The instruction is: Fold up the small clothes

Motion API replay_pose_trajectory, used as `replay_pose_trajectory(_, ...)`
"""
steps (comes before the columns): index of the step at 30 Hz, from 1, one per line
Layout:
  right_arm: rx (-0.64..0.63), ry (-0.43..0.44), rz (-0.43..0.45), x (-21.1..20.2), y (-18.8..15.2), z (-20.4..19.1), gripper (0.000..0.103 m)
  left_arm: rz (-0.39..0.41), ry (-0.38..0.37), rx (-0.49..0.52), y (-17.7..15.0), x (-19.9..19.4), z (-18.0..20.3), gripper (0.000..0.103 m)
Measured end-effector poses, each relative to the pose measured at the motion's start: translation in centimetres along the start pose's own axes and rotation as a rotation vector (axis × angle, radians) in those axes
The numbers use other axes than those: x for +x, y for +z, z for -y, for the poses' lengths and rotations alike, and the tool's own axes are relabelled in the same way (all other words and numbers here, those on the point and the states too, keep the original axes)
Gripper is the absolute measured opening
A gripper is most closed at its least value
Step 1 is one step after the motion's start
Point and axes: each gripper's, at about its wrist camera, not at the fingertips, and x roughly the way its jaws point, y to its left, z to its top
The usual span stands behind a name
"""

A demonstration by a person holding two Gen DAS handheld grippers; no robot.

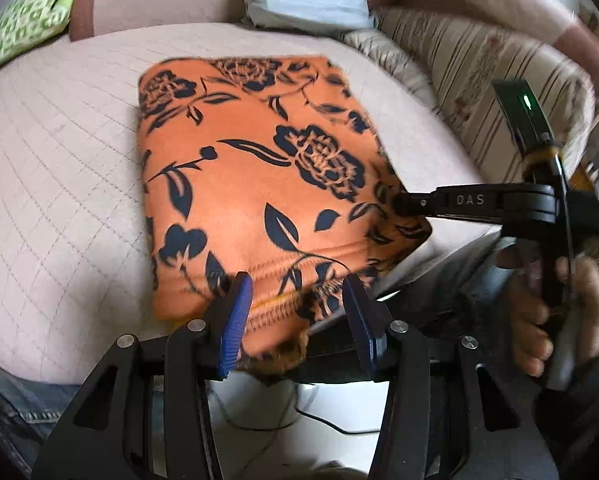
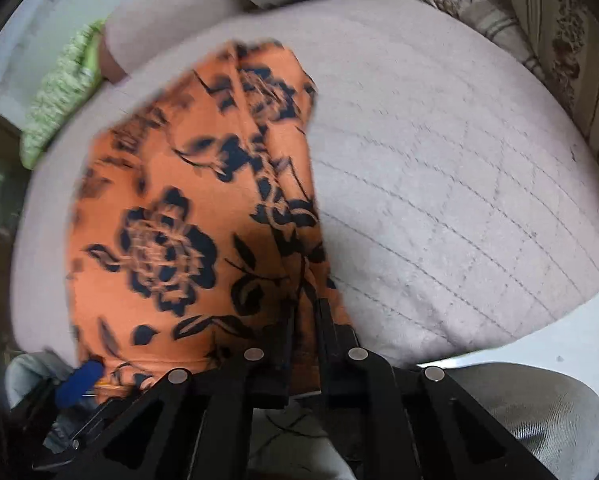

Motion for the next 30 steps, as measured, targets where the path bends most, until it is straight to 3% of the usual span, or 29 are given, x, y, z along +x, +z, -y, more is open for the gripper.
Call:
replay_pose_trajectory(4, 0.053, 0.178, 0.149, -4.4, -0.8, 2.7, 0.011, 0.067, -0.055, -0.145, 0.0, -2.7, -3.5, 0.047)
replay_pose_trajectory(5, 0.078, 0.23, 0.177, -5.1, -0.7, 3.3, 0.013, 0.081, -0.055, -0.164, 0.1, -2.9, -4.1, 0.052)
replay_pose_trajectory(7, 0.086, 0.295, 0.182, -5.5, 0.1, 3.3, 0.021, 0.108, -0.034, -0.209, 0.7, -3.2, -5.9, 0.058)
replay_pose_trajectory(9, 0.077, 0.32, 0.177, -5.9, 1.6, 2.5, 0.031, 0.102, -0.011, -0.268, 1.7, -2.9, -7.6, 0.058)
replay_pose_trajectory(12, 0.014, 0.376, 0.13, -5.7, 5.0, 0.2, 0.038, 0.116, -0.036, -0.337, 3.7, -2.7, -9.6, 0.058)
replay_pose_trajectory(14, -0.001, 0.353, 0.104, -4.6, 7.7, -0.3, 0.043, 0.127, -0.043, -0.356, 5.5, -2.0, -10.6, 0.058)
replay_pose_trajectory(17, 0.026, 0.331, 0.069, -1.9, 10.9, -0.5, 0.045, 0.077, -0.063, -0.385, 7.5, 0.4, -12.1, 0.058)
replay_pose_trajectory(20, 0.106, 0.325, 0.054, 2.0, 12.0, 0.8, 0.045, 0.023, -0.069, -0.451, 8.0, 3.0, -13.6, 0.058)
replay_pose_trajectory(21, 0.127, 0.287, 0.055, 2.6, 12.0, 1.1, 0.044, 0.018, -0.074, -0.464, 7.9, 3.3, -14.0, 0.058)
replay_pose_trajectory(26, -0.056, 0.283, 0.199, -0.8, 14.0, -2.2, 0.043, 0.021, -0.101, -0.469, 8.6, 4.3, -14.6, 0.058)
replay_pose_trajectory(29, -0.082, 0.184, 0.06, 2.8, 16.4, -4.1, 0.043, -0.001, -0.086, -0.447, 10.0, 5.2, -14.2, 0.058)
replay_pose_trajectory(30, -0.067, 0.189, 0.028, 3.9, 16.5, -4.1, 0.035, -0.007, -0.077, -0.44, 10.3, 5.5, -14.1, 0.058)
